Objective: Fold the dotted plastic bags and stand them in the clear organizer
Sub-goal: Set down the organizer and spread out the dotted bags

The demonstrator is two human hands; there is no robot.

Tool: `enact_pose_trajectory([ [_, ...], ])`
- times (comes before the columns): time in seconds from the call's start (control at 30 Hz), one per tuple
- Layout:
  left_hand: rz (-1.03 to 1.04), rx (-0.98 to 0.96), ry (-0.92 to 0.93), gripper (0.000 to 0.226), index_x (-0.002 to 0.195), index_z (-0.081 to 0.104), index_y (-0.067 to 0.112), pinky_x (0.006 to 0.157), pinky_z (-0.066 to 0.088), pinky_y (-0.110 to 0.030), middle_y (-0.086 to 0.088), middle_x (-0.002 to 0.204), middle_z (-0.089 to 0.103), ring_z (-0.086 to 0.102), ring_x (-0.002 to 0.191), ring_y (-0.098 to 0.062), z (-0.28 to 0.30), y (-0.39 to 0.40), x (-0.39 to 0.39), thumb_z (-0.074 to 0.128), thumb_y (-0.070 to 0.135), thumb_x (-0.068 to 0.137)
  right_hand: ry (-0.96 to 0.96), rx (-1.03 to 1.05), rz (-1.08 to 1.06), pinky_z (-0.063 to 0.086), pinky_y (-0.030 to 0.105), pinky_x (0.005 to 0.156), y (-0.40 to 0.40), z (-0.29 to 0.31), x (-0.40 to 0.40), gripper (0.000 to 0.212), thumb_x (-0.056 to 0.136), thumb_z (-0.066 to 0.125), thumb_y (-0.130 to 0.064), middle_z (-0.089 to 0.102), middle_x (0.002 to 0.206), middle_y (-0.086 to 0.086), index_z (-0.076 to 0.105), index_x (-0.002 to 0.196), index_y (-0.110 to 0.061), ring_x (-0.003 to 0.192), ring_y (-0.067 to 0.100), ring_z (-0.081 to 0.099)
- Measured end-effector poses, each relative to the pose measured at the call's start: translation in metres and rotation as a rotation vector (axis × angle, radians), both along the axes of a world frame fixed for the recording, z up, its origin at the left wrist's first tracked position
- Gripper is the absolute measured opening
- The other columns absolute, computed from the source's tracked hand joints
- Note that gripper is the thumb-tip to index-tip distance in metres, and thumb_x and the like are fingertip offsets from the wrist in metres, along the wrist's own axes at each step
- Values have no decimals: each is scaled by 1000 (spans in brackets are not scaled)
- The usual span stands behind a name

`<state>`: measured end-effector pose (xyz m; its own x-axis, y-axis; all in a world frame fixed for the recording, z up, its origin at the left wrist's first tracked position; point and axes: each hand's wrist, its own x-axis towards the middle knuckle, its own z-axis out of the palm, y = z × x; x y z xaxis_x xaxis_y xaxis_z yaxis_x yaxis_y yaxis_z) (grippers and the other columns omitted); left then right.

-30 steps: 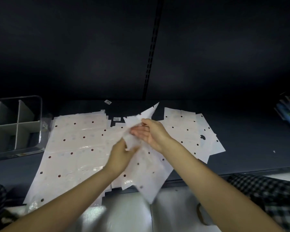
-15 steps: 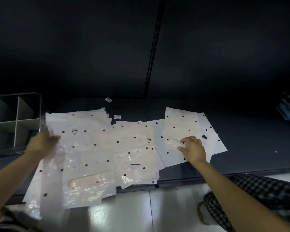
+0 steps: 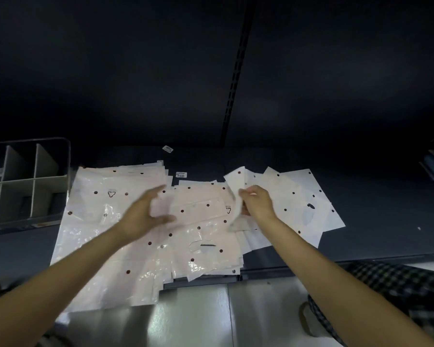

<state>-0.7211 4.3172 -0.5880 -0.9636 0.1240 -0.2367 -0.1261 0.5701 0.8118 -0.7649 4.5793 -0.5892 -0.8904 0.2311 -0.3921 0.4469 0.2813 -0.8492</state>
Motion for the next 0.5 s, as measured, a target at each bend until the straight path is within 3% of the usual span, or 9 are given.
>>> enact_pose_trajectory([
  [0.1, -161, 209, -144, 106, 149, 17, 28, 107, 33, -28, 12, 146, 28, 32, 132, -9, -3, 43, 15, 77, 43, 63, -119, -558, -35, 56, 24, 57, -41, 24, 8, 10, 94, 51, -10, 64, 78, 11, 56, 86, -6, 61, 17, 65],
  [0.17, -78, 234, -43, 87, 144, 30, 22, 95, 39, -15, 12, 135, 44, 43, 125, -10, -9, 61, 19, 78, 30, 73, -149, -799, -28, 56, 23, 57, -57, 31, 14, 12, 96, 52, -13, 69, 76, 13, 57, 94, -2, 66, 19, 69],
  [0.23, 132, 204, 116, 55, 130, 46, 16, 78, 44, -9, 12, 107, 58, 57, 107, -17, -10, 67, 19, 69, 6, 82, -113, -859, 6, 57, 24, 61, -59, 31, 15, 21, 96, 53, -24, 72, 75, 13, 55, 93, -4, 69, 20, 71],
  [0.3, 266, 256, 87, 50, 127, 47, 18, 70, 50, -19, 10, 96, 59, 60, 92, -17, -7, 64, 13, 61, -5, 84, 6, -629, 16, 55, 24, 63, -46, 27, 11, 27, 95, 53, -34, 72, 74, 8, 55, 89, -8, 68, 16, 70],
  [0.4, 261, 373, -252, 35, 115, 47, 12, 54, 47, -17, 2, 81, 58, 55, 67, -12, -4, 51, 3, 58, -6, 87, 181, -28, -50, 47, 24, 71, 3, 6, 6, 21, 90, 61, -31, 65, 81, 1, 57, 88, -11, 80, 17, 62],
  [0.43, 230, 413, -387, 30, 112, 49, 10, 56, 46, -19, -2, 81, 58, 52, 67, -13, -3, 47, 1, 58, -5, 87, 174, 156, -49, 46, 25, 74, 24, -4, 6, 21, 88, 64, -30, 64, 90, 2, 58, 94, -10, 88, 18, 59],
  [0.5, 193, 434, -516, 31, 117, 51, 9, 75, 51, -29, -8, 99, 63, 57, 84, -21, -7, 40, -1, 57, -4, 89, 61, 480, 64, 44, 30, 83, 65, -27, 8, 37, 84, 67, -32, 57, 113, 7, 56, 113, -12, 107, 23, 50],
])
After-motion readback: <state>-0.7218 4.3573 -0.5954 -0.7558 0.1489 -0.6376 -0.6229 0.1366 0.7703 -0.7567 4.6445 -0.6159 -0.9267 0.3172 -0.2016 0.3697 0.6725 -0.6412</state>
